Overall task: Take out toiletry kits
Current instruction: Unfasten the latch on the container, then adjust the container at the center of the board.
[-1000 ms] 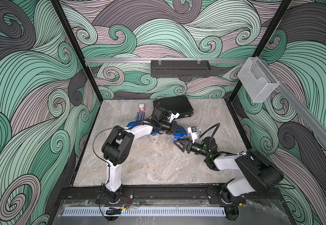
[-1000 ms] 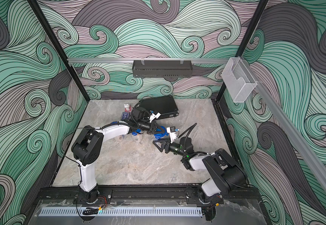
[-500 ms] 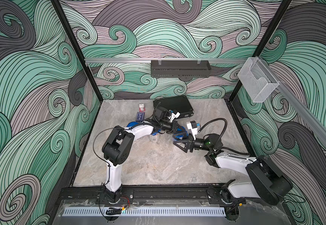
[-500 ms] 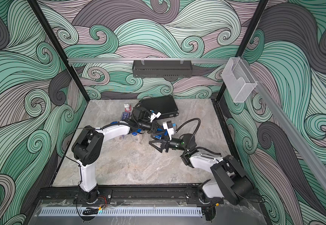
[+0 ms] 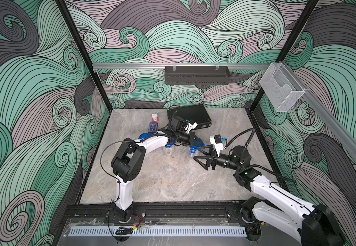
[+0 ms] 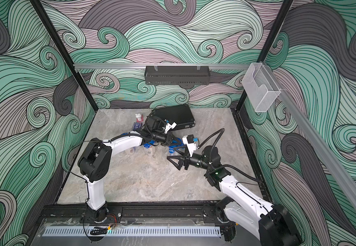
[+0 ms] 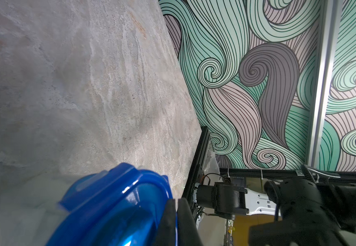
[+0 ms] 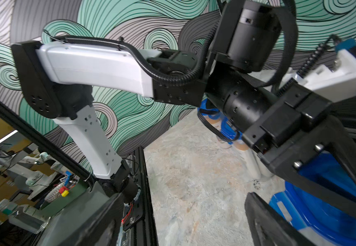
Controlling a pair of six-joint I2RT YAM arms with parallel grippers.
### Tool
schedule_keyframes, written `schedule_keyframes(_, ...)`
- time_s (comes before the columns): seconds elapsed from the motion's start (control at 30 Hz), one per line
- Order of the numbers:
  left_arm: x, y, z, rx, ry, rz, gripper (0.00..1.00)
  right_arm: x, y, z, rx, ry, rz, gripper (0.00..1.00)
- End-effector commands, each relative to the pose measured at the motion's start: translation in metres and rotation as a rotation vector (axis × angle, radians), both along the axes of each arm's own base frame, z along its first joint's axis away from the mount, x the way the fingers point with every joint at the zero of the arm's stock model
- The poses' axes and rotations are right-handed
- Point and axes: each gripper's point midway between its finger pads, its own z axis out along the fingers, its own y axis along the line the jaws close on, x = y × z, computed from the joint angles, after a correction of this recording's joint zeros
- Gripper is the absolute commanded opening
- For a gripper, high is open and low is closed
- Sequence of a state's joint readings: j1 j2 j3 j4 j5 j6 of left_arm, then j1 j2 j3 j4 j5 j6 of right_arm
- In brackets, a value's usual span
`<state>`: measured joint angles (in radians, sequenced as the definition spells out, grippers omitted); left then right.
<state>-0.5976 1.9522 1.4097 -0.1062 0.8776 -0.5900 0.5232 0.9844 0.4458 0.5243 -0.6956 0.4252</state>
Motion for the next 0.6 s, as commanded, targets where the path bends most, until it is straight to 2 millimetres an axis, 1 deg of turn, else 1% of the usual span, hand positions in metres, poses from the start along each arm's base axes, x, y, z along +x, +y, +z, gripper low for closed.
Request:
schedule_keyframes(0.0,-0.009,0.025,-0.052,0.235,0.124,0.071,0.17,0.010,-0.007,-0.005,-0.028,0.018,-0.050,0.89)
schedule_keyframes(0.07,-0.007,0.024,-0.041,0.230,0.107,0.074,0.22,0.011,-0.009,0.000,-0.018,0.018,-0.048,0.89)
schedule_keyframes(0.2,-0.004,0.022,-0.017,0.211,0.073,0.071,0.34,0.011,-0.014,0.007,-0.004,0.006,-0.065,0.89)
schedule_keyframes(0.3,0.001,0.024,0.002,0.215,0.026,0.077,0.41,0.013,-0.019,0.008,-0.007,0.017,-0.088,0.89)
schedule_keyframes(0.37,0.005,0.028,0.017,0.222,-0.005,0.085,0.43,0.017,-0.025,0.004,-0.032,0.046,-0.127,0.89)
schedule_keyframes(0.47,0.016,0.033,0.040,0.206,-0.049,0.108,0.45,0.022,-0.036,-0.010,-0.097,0.082,-0.192,0.86)
schedule_keyframes(0.57,0.025,0.036,0.054,0.193,-0.074,0.120,0.45,0.024,-0.042,-0.023,-0.133,0.103,-0.232,0.82)
